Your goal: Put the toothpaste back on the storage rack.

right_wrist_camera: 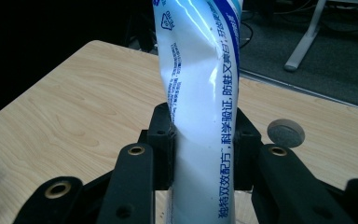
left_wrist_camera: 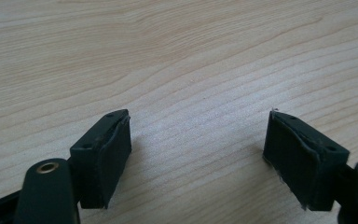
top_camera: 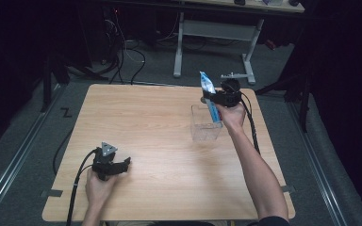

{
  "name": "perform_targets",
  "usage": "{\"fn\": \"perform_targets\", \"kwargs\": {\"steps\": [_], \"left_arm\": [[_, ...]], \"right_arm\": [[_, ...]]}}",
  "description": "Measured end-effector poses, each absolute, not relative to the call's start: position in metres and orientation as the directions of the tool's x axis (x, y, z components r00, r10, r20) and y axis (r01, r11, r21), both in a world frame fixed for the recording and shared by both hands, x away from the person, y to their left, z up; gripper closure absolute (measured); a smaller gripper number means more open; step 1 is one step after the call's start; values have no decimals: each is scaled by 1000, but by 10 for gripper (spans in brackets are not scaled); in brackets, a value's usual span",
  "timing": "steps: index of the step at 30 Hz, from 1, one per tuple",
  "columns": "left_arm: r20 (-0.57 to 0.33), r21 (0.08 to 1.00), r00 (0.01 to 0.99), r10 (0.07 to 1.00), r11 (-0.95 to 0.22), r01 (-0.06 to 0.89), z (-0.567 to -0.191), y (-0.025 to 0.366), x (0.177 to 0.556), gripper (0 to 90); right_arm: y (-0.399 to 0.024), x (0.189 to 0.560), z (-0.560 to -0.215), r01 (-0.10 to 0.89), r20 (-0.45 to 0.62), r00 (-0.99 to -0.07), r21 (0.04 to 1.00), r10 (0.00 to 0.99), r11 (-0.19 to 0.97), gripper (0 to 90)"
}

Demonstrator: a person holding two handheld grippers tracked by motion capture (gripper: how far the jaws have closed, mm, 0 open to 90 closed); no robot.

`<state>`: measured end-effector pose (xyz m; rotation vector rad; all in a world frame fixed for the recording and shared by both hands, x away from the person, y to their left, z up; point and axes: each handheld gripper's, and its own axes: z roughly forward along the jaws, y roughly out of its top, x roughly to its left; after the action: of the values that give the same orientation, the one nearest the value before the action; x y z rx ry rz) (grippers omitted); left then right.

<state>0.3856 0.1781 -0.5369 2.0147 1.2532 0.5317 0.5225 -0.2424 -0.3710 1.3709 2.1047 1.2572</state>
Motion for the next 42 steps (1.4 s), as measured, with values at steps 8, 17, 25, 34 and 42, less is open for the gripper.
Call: {"fn": "perform_targets", "kwargs": {"steps": [8, 17, 25, 34, 42], "left_arm": [[-17, 739, 448, 894, -291, 608, -537, 178, 386, 235], [-17, 738, 451, 892, -294, 608, -537, 178, 385, 234], [-16, 737, 456, 890, -297, 606, -537, 178, 385, 233], [-16, 738, 456, 890, -297, 606, -537, 178, 385, 233], [-16, 737, 456, 890, -298, 606, -537, 178, 385, 233]], "right_arm": [[-240, 526, -370, 560, 170, -479, 815, 861, 150, 681], [-240, 531, -373, 559, 174, -470, 817, 865, 140, 680], [-231, 535, -379, 543, 148, -469, 826, 870, 152, 678], [-229, 533, -387, 527, 129, -472, 834, 872, 162, 676], [-229, 533, -392, 531, 125, -472, 830, 873, 169, 672]]}}
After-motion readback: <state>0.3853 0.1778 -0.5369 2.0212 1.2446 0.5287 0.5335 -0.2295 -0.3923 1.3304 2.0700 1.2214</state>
